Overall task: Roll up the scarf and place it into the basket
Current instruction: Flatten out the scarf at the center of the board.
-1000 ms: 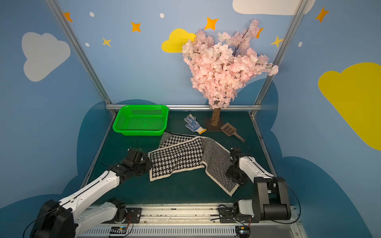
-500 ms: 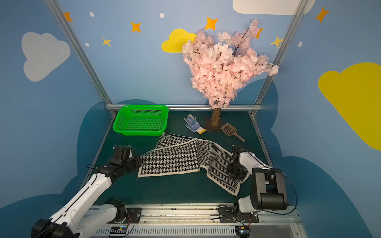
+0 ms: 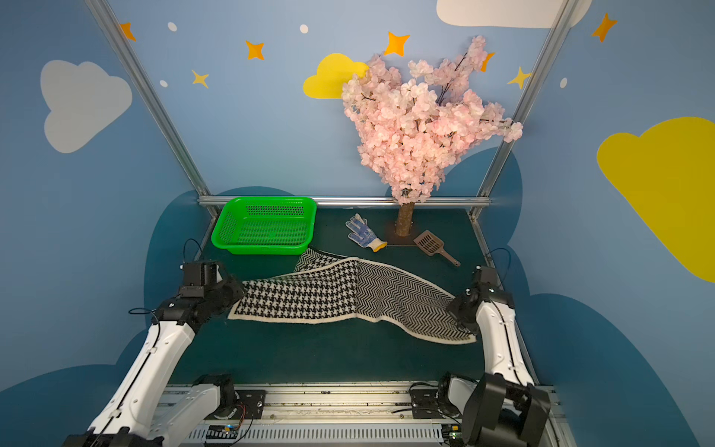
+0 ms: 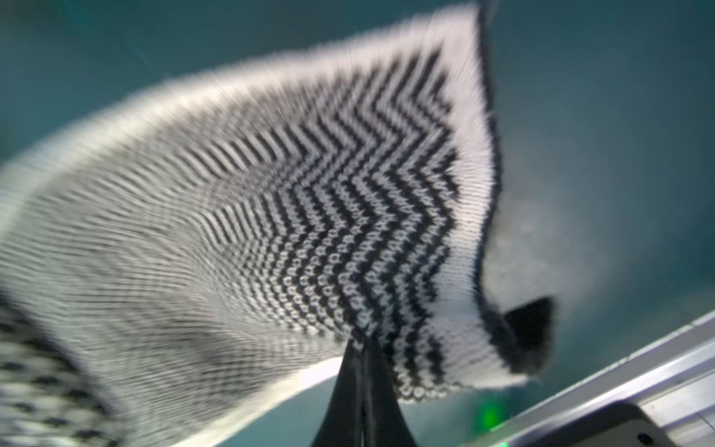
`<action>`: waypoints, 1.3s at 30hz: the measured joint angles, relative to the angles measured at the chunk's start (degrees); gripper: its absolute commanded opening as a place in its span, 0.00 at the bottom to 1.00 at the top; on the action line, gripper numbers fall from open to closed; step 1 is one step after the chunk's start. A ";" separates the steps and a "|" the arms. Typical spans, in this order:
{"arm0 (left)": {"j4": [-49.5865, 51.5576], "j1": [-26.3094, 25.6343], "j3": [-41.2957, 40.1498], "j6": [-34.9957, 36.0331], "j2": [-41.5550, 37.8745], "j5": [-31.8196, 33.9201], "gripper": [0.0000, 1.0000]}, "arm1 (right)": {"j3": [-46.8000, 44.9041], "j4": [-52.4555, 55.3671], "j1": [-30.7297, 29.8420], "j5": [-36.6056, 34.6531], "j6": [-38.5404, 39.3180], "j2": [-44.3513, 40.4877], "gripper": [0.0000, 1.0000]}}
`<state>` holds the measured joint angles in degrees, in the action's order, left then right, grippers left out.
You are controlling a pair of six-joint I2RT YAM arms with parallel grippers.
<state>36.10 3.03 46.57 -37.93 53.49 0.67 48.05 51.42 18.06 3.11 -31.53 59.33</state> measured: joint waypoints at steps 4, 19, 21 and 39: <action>1.64 4.26 2.25 0.98 0.66 0.92 0.03 | 4.17 0.26 8.35 5.05 0.07 -9.99 0.00; 6.51 16.02 11.28 4.28 6.71 15.32 0.04 | 23.76 3.19 28.61 29.62 -5.44 -0.17 0.00; 6.73 17.14 11.76 3.54 8.17 16.94 0.05 | 30.51 5.31 28.89 31.08 -4.24 3.96 0.00; -2.21 17.99 9.16 0.76 11.10 19.41 0.84 | 60.61 11.06 27.04 37.53 -4.66 11.26 0.00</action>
<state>33.89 21.02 55.72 -37.17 64.60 20.08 108.66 62.48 45.10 40.64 -36.18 70.59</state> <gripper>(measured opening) 0.783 0.041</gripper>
